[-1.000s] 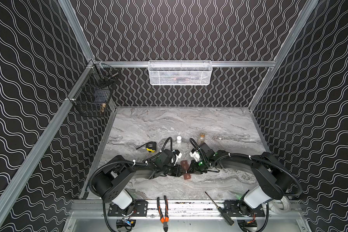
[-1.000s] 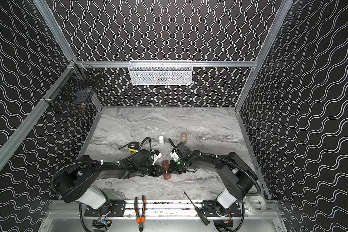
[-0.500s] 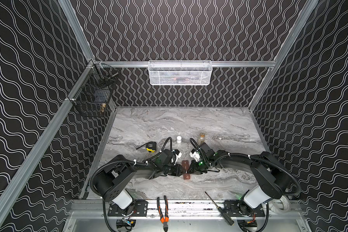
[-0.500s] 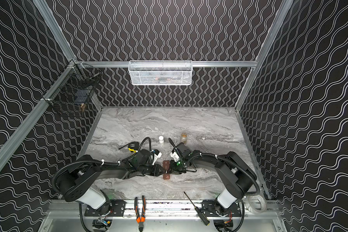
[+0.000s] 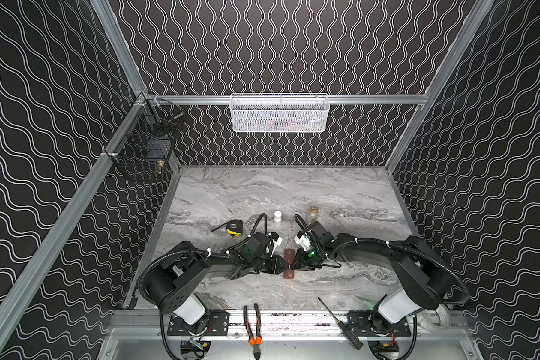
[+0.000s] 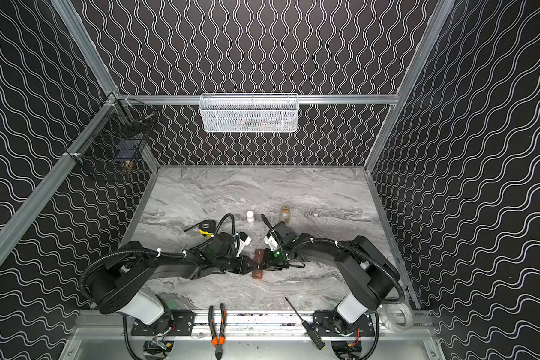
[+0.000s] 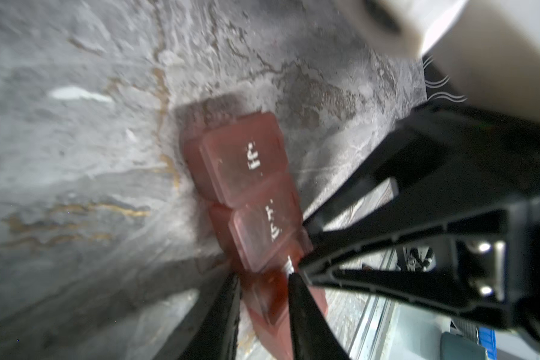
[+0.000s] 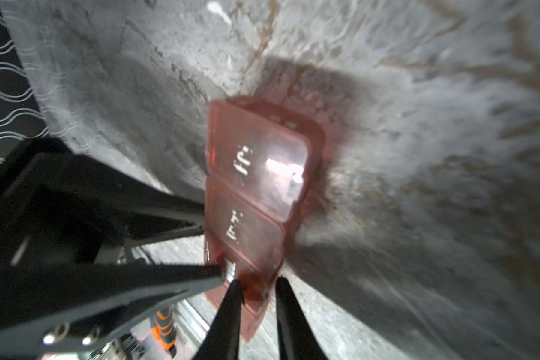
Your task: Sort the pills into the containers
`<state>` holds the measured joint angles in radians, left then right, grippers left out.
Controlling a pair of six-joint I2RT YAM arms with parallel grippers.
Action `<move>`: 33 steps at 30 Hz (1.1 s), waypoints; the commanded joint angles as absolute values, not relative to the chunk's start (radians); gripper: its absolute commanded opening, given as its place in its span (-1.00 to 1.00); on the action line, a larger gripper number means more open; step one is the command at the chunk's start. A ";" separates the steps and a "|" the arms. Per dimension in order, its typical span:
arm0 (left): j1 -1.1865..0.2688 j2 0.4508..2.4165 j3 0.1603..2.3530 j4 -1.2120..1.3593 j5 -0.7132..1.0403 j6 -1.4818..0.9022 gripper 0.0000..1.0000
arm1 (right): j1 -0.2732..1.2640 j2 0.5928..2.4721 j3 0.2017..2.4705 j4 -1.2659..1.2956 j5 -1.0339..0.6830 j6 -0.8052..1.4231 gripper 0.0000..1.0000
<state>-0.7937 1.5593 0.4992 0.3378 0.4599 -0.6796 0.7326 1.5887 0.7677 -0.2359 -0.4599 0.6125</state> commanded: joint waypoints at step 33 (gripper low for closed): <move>-0.369 1.065 0.732 0.034 -0.255 -0.286 0.46 | 0.403 1.032 0.758 0.078 0.286 0.313 -0.04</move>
<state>-0.4183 1.0607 0.7586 -0.0853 -0.1856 -0.2867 0.4339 1.0401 0.7967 -0.1177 0.1261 0.3573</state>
